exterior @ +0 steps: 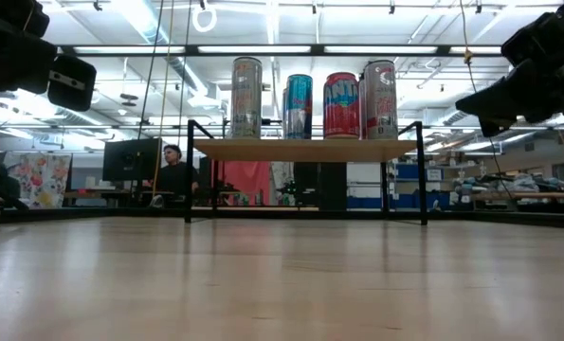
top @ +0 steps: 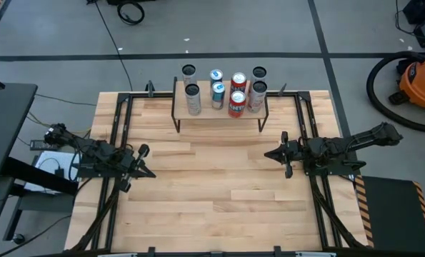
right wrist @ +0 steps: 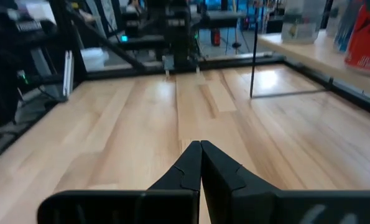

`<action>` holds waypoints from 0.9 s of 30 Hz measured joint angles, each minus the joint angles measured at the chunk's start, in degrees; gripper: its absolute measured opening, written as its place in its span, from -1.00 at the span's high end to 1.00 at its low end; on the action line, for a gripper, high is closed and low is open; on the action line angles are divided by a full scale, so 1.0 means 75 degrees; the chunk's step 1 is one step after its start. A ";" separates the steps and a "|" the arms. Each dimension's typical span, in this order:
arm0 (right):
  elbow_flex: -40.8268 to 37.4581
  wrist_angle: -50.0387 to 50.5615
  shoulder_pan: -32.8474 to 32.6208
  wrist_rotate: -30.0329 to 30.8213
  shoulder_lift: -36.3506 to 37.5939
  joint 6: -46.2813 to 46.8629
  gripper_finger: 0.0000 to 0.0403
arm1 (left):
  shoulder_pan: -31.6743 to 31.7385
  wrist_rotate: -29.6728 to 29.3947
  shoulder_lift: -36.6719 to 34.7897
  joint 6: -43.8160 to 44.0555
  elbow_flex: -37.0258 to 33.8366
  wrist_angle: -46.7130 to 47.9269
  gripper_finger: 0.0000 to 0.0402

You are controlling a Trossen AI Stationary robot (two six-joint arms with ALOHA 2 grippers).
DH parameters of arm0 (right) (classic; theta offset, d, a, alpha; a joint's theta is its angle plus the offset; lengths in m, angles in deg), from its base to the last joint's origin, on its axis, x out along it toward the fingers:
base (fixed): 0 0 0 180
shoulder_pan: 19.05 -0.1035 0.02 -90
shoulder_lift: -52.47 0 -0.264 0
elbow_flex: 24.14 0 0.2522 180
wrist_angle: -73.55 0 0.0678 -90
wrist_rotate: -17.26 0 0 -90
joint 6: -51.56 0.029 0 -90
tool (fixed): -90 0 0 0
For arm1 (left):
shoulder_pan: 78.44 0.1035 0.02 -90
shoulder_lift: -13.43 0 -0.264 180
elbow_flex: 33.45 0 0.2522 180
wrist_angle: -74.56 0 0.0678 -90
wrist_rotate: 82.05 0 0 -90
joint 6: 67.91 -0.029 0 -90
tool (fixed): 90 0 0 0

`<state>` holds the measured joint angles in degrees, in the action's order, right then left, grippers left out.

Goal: Place canned beverage on shelf
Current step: Return to Home Position

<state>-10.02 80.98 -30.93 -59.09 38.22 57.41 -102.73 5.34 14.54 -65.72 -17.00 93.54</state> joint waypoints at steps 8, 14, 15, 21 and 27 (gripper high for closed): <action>0.0000 0.0001 0.0000 0.0005 0.1006 0.0000 0.92 | -0.0003 0.0003 -0.0009 0.0023 -0.0301 -0.0817 0.97; 0.0000 -0.0003 0.0000 0.0008 0.1875 0.0000 0.92 | -0.0003 0.0003 -0.0015 0.0020 -0.0301 -0.0815 0.97; 0.0000 -0.0071 0.0000 0.0019 0.1899 0.0000 0.92 | -0.0003 0.0003 -0.0015 0.0020 -0.0301 -0.0815 0.97; 0.0000 -0.0293 -0.0006 0.0024 0.1886 0.0000 0.92 | -0.0003 0.0003 -0.0015 0.0018 -0.0301 -0.0817 0.97; 0.0000 -0.0352 -0.0006 0.0023 0.1882 0.0000 0.92 | -0.0003 0.0006 -0.0015 -0.0004 -0.0301 -0.0817 0.97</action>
<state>-10.02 78.34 -30.98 -58.92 52.34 57.41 -102.75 5.38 14.43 -65.75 -19.26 87.41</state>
